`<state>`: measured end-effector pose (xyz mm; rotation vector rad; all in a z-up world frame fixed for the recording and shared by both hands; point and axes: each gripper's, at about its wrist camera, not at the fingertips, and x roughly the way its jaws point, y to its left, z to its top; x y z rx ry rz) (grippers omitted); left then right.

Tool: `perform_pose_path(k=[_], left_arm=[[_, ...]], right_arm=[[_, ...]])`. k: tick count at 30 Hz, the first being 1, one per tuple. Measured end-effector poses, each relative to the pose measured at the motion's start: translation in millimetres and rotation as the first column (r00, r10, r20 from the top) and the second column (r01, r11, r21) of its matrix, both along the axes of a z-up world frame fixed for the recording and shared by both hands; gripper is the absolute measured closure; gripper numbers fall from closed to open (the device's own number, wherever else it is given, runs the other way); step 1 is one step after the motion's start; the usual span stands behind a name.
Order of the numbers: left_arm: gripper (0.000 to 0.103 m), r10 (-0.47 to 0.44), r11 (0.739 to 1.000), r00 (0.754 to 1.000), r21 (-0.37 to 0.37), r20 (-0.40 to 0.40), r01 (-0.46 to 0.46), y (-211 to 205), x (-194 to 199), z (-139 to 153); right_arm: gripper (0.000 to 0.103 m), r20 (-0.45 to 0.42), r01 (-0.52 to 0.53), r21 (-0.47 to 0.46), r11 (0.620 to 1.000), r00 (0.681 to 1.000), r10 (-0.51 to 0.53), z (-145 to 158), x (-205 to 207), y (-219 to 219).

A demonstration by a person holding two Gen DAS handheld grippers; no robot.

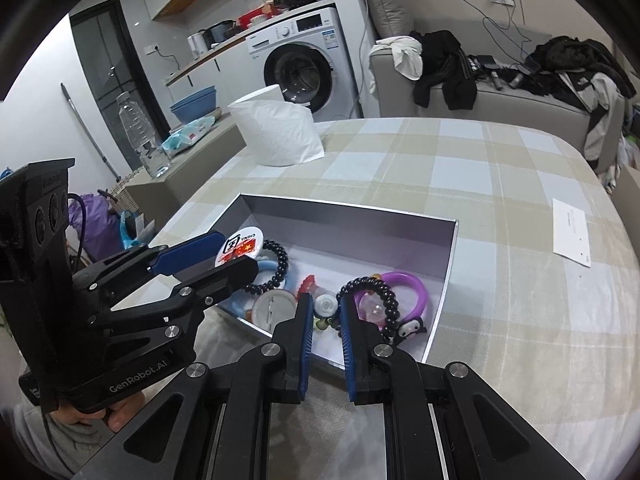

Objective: Organize jewelry

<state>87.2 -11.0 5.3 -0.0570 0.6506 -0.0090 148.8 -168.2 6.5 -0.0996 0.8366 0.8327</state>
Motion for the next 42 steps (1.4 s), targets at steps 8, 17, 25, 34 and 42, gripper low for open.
perform_pose_path(k=[8, 17, 25, 34, 42], left_arm=[[0.066, -0.009, 1.000, 1.000, -0.003, -0.008, 0.009, -1.0, 1.8, -1.8], [0.065, -0.020, 1.000, 1.000, -0.011, -0.018, 0.020, -4.3, 0.5, 0.7], [0.023, -0.004, 0.999, 0.999, -0.041, 0.033, 0.005, -2.4, -15.8, 13.7], [0.001, 0.040, 0.999, 0.990, -0.016, 0.132, -0.038, -1.1, -41.3, 20.7], [0.001, 0.089, 0.996, 0.983, -0.041, 0.158, -0.084, 10.3, -50.7, 10.0]], right_arm=[[0.088, 0.016, 0.016, 0.004, 1.000, 1.000, -0.016, 1.7, -1.4, -0.6], [0.041, 0.086, 0.061, 0.033, 0.998, 0.994, -0.064, 16.1, -6.2, -13.1], [0.007, 0.163, 0.108, 0.007, 0.994, 0.981, -0.108, 18.9, -12.9, -25.4], [0.000, 0.230, 0.121, 0.067, 0.990, 0.964, -0.134, 21.6, -32.4, -45.9], [0.000, 0.291, 0.075, 0.152, 0.985, 0.950, -0.117, 19.3, -46.1, -50.5]])
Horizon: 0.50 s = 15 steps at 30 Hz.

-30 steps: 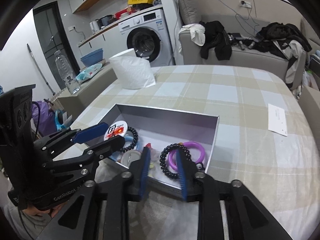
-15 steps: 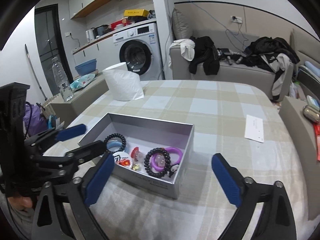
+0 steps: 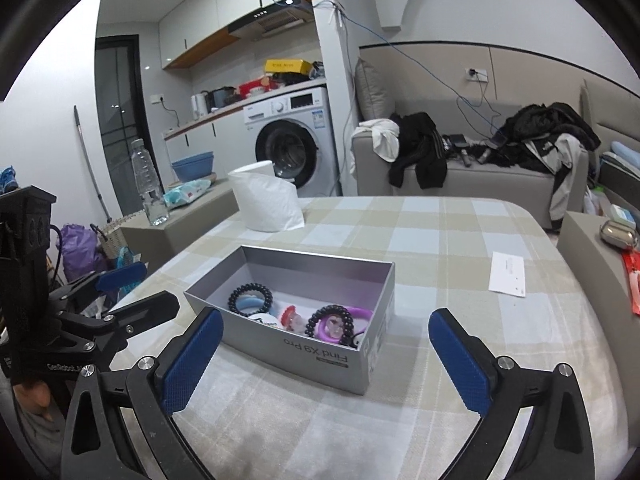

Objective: Organize jewelry

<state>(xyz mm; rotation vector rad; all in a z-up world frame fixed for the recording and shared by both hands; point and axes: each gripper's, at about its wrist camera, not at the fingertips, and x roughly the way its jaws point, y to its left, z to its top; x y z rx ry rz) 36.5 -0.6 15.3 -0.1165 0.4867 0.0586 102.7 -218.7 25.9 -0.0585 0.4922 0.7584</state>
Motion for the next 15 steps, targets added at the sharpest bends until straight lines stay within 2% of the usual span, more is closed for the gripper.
perform_pose_path(k=[15], left_arm=[[0.001, -0.015, 0.999, 0.999, 0.040, 0.034, 0.014, -4.8, -4.6, -6.3]], right_arm=[[0.000, 0.091, -0.040, -0.007, 0.999, 0.995, 0.040, -8.1, -14.2, 6.9]])
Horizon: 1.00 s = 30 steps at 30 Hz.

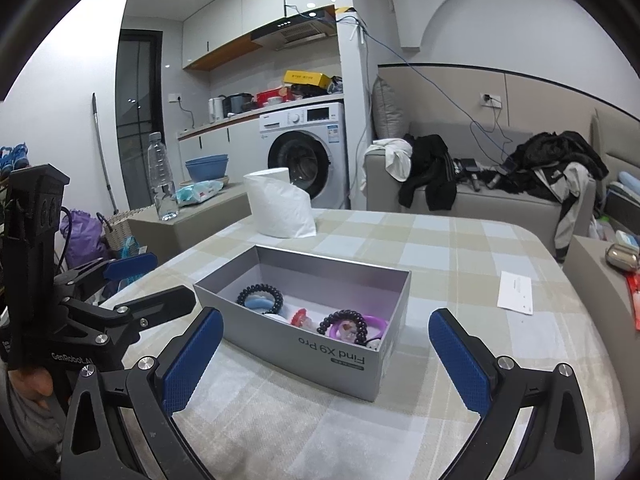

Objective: Organize jewelry

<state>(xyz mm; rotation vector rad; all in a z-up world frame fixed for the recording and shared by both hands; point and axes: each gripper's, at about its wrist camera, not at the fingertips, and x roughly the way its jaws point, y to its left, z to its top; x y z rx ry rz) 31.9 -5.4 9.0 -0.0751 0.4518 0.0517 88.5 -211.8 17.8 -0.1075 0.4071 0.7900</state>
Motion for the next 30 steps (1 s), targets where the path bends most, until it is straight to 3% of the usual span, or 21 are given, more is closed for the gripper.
perform_pose_path(k=[9, 30], left_arm=[[0.001, 0.000, 1.000, 1.000, -0.007, 0.006, 0.000, -1.0, -2.5, 0.5], [0.001, 0.007, 0.999, 1.000, -0.037, 0.004, -0.006, 2.9, -2.2, 0.5]], right_arm=[[0.000, 0.027, 0.016, 0.009, 1.000, 0.999, -0.016, 2.2, -3.1, -3.1], [0.000, 0.000, 0.023, 0.045, 0.999, 1.000, -0.023, 2.5, 1.2, -9.4]])
